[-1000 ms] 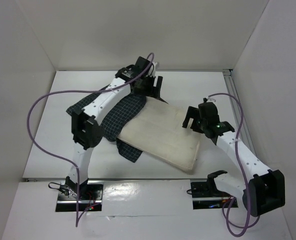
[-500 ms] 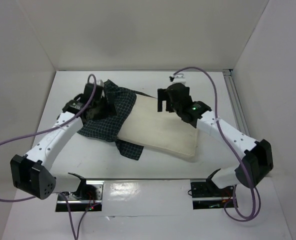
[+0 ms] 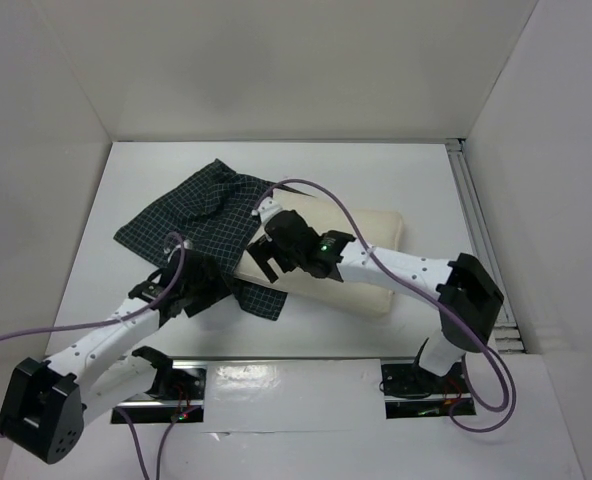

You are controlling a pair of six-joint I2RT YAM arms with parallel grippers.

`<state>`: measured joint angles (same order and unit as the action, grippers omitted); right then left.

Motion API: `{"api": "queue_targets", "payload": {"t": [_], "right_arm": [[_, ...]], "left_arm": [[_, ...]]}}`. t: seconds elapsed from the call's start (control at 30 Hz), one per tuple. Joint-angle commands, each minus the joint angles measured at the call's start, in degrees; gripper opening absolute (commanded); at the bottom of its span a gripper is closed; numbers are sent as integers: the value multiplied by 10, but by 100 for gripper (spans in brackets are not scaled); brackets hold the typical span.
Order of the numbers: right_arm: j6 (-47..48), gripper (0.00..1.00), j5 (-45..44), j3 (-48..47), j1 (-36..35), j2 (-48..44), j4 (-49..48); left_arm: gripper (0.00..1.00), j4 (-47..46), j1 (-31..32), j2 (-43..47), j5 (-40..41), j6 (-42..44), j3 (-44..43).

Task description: Put the pillow into the pillowcase

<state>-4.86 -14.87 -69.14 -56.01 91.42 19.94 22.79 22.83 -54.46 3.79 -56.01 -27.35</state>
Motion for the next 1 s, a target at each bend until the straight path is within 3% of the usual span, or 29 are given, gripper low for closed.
{"api": "queue_targets", "payload": {"t": [0.0, 0.17, 0.27, 0.5, 0.63, 0.67, 0.7, 0.8, 0.87, 0.97], "right_arm": [[20, 100, 3, -37, 1, 27, -13], [9, 100, 21, -43, 8, 34, -13], [4, 100, 34, -43, 20, 34, -13], [9, 100, 54, -43, 31, 40, 11], [20, 100, 80, -25, 31, 68, 5], [20, 100, 91, -19, 31, 82, -11], [20, 97, 101, -19, 38, 91, -11], [0, 33, 113, -33, 44, 128, -21], [-15, 0, 101, -76, 66, 143, -14], [-36, 0, 80, -131, 92, 135, -9]], "left_arm": [[88, -96, 19, 1, -19, -23, 33], [84, -179, 69, 10, -19, -12, 72], [80, -180, 83, -31, 15, -12, 62], [64, -227, 88, -100, 8, -27, 56], [26, -210, 88, -116, 18, -32, 44], [0, -210, 88, -116, 18, -32, 36], [0, -202, 88, -123, 18, -32, 31], [0, -205, 88, -118, 3, -10, 24], [0, -223, 93, -107, -22, 7, 11], [0, -252, 93, -115, -83, 40, -31]]}}
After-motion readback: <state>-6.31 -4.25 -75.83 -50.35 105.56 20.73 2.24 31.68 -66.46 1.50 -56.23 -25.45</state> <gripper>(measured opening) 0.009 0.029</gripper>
